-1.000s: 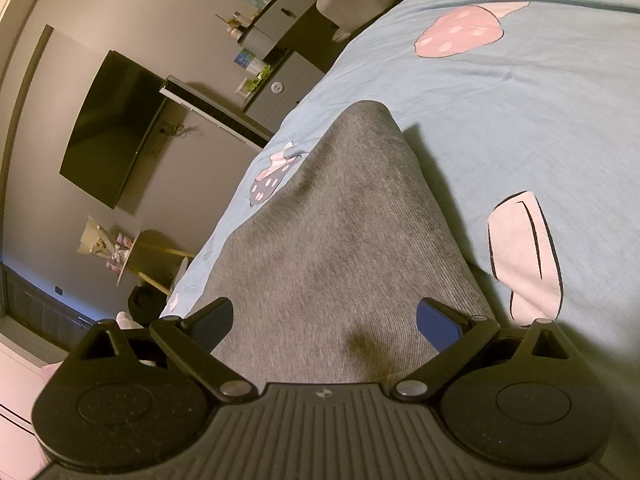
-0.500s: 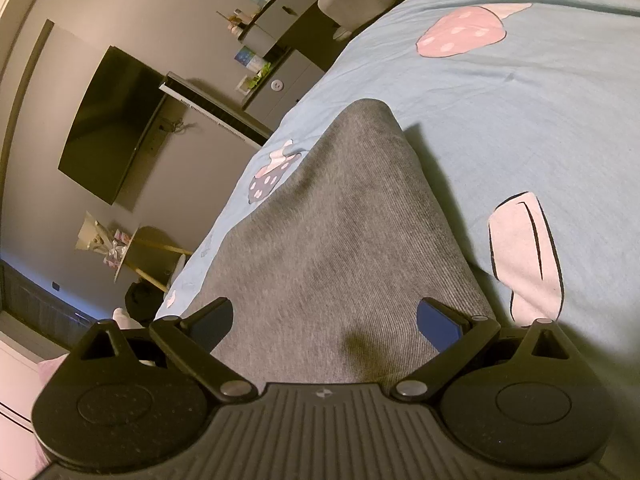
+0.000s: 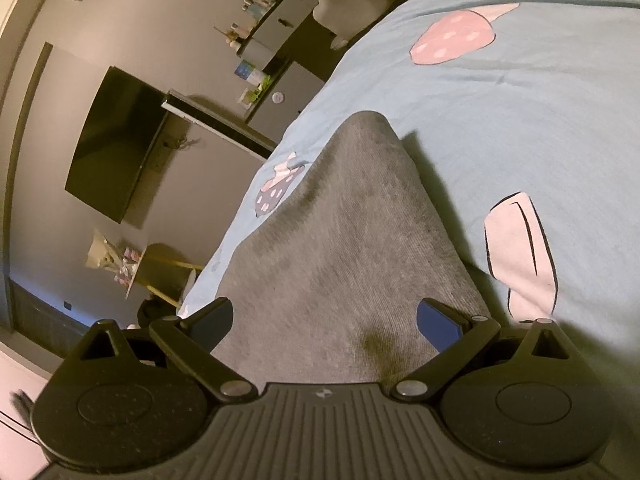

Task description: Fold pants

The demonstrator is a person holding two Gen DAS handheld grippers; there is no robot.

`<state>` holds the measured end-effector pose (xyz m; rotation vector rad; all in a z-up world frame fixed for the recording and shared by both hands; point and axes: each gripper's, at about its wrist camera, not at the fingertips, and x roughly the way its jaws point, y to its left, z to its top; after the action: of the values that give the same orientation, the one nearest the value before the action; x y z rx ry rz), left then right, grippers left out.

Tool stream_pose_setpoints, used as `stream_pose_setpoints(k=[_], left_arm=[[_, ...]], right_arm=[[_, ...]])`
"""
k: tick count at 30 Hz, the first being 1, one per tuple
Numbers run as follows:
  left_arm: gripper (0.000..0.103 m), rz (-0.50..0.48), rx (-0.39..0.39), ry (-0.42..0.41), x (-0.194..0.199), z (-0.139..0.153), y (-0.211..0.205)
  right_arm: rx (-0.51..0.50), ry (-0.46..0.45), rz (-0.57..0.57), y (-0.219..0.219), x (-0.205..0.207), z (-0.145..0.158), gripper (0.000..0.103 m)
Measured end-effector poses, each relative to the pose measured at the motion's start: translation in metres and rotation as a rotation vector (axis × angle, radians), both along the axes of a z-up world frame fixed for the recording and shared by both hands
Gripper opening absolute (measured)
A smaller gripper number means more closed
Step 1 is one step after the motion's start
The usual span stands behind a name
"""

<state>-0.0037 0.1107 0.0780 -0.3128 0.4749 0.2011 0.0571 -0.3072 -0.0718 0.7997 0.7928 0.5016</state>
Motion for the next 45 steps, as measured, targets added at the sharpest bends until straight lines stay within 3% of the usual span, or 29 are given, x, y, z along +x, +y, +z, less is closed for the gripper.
stream_pose_setpoints(k=[3,6,8,10,11,14,17,21,24,29,31,34,36,38,41,45], left_arm=[[0.016,-0.278,0.164,0.059,0.013,0.007,-0.077],[0.029,-0.537,0.295,0.167,0.02,-0.009,-0.149],[0.053,-0.629,0.334,0.217,0.016,-0.023,-0.183],[0.056,-0.703,0.336,0.244,0.01,-0.033,-0.2],[0.063,-0.728,0.332,0.261,0.005,-0.036,-0.205],[0.082,-0.705,0.367,0.241,-0.017,-0.035,-0.202],[0.095,-0.633,0.326,0.198,-0.039,-0.025,-0.171],[0.095,-0.432,0.232,0.172,-0.05,-0.011,-0.113],[0.095,-0.327,0.094,0.195,-0.037,-0.008,-0.075],[0.093,-0.311,-0.298,0.222,-0.004,-0.03,-0.032],[0.093,-0.282,-0.373,0.251,0.012,-0.04,-0.03],[0.09,-0.218,-0.421,0.314,0.033,-0.055,-0.033],[0.09,-0.182,-0.498,0.316,0.041,-0.059,-0.034],[0.089,-0.195,-0.483,0.293,0.044,-0.049,-0.042],[0.09,-0.327,-0.422,0.198,0.051,-0.025,-0.064],[0.094,-0.471,-0.378,0.198,0.072,-0.019,-0.101]], right_arm=[[0.015,0.0,-0.02,-0.005,-0.002,0.0,0.099],[0.021,-0.003,-0.039,-0.009,-0.004,0.001,0.099],[0.022,-0.007,-0.049,-0.011,-0.006,0.003,0.099],[0.025,-0.01,-0.055,-0.013,-0.009,0.004,0.099],[0.027,-0.012,-0.056,-0.014,-0.01,0.005,0.099],[0.026,-0.019,-0.052,-0.014,-0.01,0.005,0.099],[0.011,-0.03,-0.031,-0.009,-0.008,0.006,0.099],[-0.019,-0.036,0.002,-0.002,-0.004,0.008,0.099],[-0.036,-0.04,0.008,0.001,-0.004,0.008,0.099],[-0.036,-0.039,-0.02,-0.003,-0.009,0.01,0.099],[-0.029,-0.032,-0.036,-0.006,-0.01,0.01,0.099],[-0.013,-0.019,-0.056,-0.011,-0.011,0.008,0.099],[-0.001,-0.017,-0.059,-0.013,-0.011,0.007,0.099],[-0.002,-0.016,-0.057,-0.013,-0.011,0.006,0.099],[-0.007,-0.019,-0.047,-0.011,-0.008,0.005,0.099],[-0.009,-0.02,-0.048,-0.011,-0.009,0.006,0.099]])
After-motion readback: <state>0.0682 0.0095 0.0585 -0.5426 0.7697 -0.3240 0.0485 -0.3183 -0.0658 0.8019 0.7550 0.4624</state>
